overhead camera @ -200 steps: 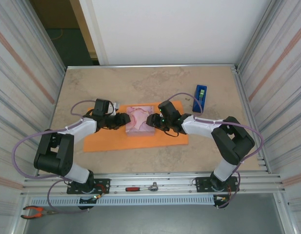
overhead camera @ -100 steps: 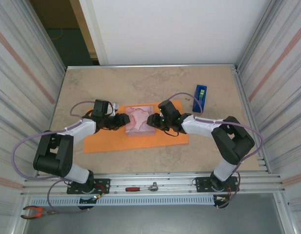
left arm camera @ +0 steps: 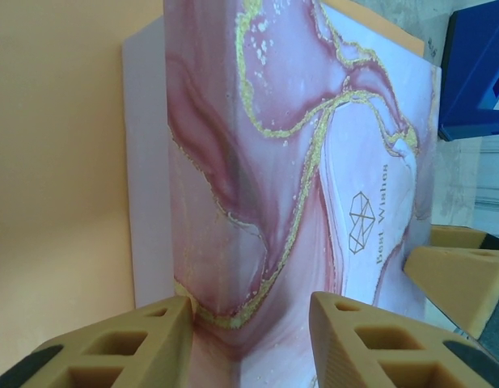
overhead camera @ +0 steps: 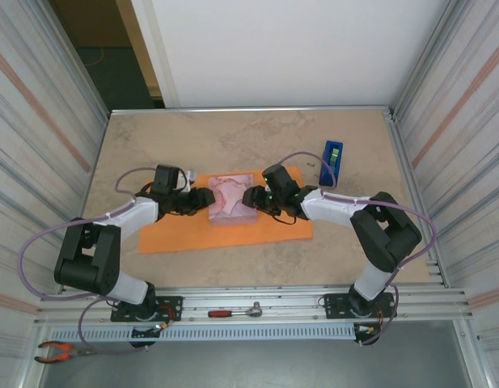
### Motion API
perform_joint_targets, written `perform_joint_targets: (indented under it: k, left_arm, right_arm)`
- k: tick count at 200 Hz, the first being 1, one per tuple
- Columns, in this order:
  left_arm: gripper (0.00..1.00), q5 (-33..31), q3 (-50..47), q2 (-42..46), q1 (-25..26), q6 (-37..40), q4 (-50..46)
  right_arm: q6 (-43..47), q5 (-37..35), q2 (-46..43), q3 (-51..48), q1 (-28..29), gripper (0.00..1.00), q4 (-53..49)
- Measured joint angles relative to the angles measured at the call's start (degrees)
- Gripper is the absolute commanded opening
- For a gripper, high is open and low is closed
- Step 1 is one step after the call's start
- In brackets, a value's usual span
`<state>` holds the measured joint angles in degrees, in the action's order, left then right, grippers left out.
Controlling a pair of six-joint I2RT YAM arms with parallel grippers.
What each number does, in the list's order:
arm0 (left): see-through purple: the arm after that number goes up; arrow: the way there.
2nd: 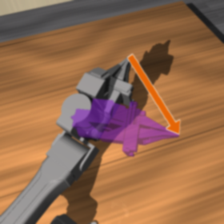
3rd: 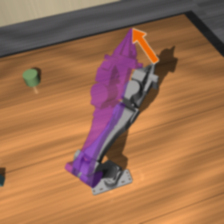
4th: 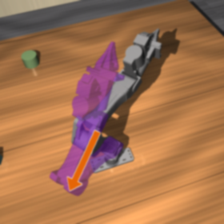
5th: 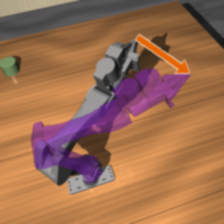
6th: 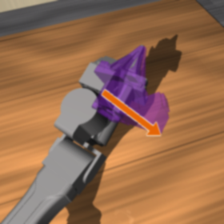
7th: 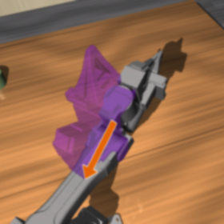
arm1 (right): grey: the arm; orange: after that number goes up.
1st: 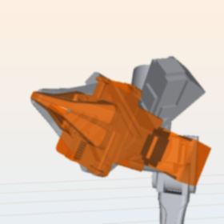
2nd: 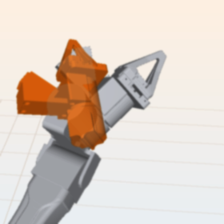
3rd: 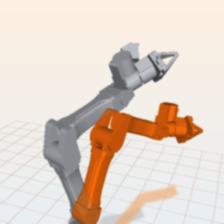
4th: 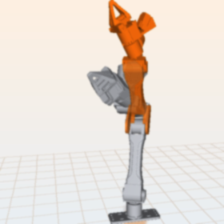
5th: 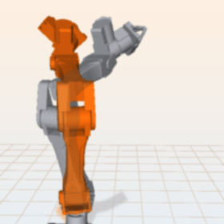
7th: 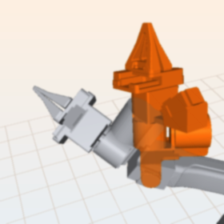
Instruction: Wrap the gift box in paper
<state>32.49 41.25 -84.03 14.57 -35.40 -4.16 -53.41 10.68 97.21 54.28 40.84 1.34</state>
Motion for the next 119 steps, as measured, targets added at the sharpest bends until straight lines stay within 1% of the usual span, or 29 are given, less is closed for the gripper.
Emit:
perform_joint_targets:
  k: [15,37,49,92,119]
  left_arm:
    - [0.45,0.52,-0.17,0.00,0.00,-0.24,0.04]
    - [0.51,0.72,-1.14,0.37,-0.59,-0.90,0.13]
    - [0.53,0.57,-1.99,1.18,-1.27,-1.53,0.11]
    - [0.62,-0.70,-3.52,7.26,-4.00,-2.78,-1.16]
    - [0.67,-1.01,-3.52,10.45,-4.11,-2.29,-2.73]
  right_arm:
    - [0.22,-0.15,-0.02,-0.02,-0.09,0.73,-0.20]
    - [0.22,-0.39,-0.66,-0.83,-0.74,0.75,-0.57]
    - [0.22,-0.66,-2.10,-1.92,-1.57,0.75,-1.42]
    - [1.53,-3.72,-12.63,-7.06,-4.85,0.76,-7.52]
    - [2.89,-5.33,-19.52,-12.76,-8.79,0.76,-11.50]
